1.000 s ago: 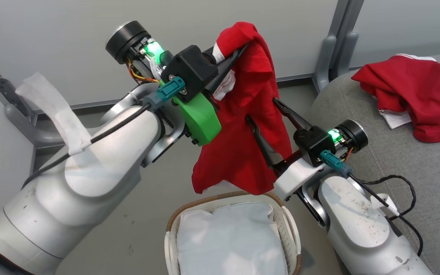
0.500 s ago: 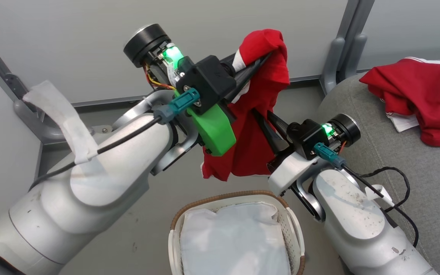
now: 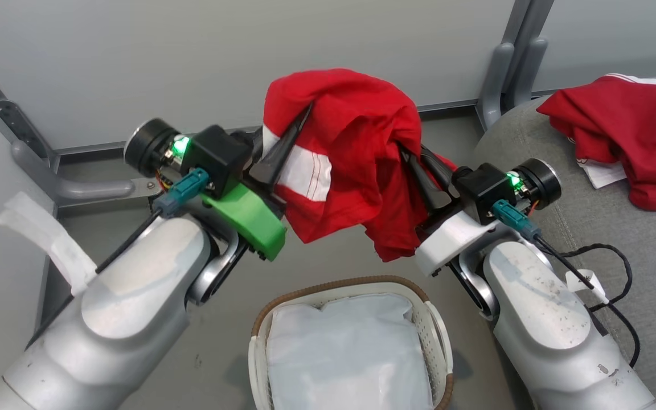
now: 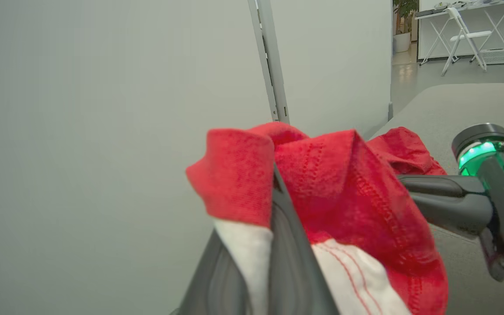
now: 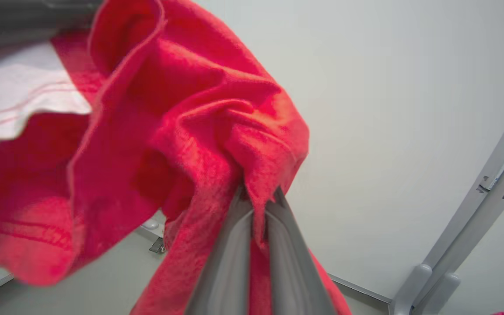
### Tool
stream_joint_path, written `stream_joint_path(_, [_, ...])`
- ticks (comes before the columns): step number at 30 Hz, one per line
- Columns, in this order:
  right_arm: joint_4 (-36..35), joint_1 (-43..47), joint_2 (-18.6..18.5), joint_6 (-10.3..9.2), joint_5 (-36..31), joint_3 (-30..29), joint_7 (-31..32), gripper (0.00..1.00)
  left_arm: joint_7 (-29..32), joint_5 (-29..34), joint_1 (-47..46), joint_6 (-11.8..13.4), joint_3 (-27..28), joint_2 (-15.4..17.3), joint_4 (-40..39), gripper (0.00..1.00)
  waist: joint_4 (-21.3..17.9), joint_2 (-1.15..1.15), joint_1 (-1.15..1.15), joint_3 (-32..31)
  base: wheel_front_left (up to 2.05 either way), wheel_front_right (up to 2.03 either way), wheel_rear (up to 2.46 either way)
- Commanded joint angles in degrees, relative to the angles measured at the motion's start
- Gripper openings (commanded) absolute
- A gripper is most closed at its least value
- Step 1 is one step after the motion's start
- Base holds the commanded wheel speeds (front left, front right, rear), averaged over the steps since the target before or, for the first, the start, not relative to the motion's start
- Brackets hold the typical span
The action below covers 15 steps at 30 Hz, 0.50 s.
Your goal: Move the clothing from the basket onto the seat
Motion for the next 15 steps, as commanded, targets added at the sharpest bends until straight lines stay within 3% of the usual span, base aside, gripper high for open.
stream_joint_path(1, [-0.16,0.78,-0.2,-0.08,-0.43,-0.84,-0.14,0.0,-0.95,-0.59,1.95,0.46,0.14,0.13,0.73,1.0,0.0,0.59,0.0,0.19,0.0,0.0,0.0])
stream_joint_path(7, [-0.22,1.29,-0.2,-0.08,-1.44,-4.54,-0.14,0.0,-4.1,-1.67,8.83,1.36,1.54,-1.21,3.8,1.0,0.19,0.59,0.0,0.67,0.0,0.0,0.0])
stream_joint_path(15, [-0.36,2.65,-0.22,-0.08,-2.6,-7.7,-0.14,0.0,-4.52,0.43,17.44,0.09,5.72,-3.64,4.61,1.0,-0.18,0.59,0.0,0.94,0.0,0.0,0.0])
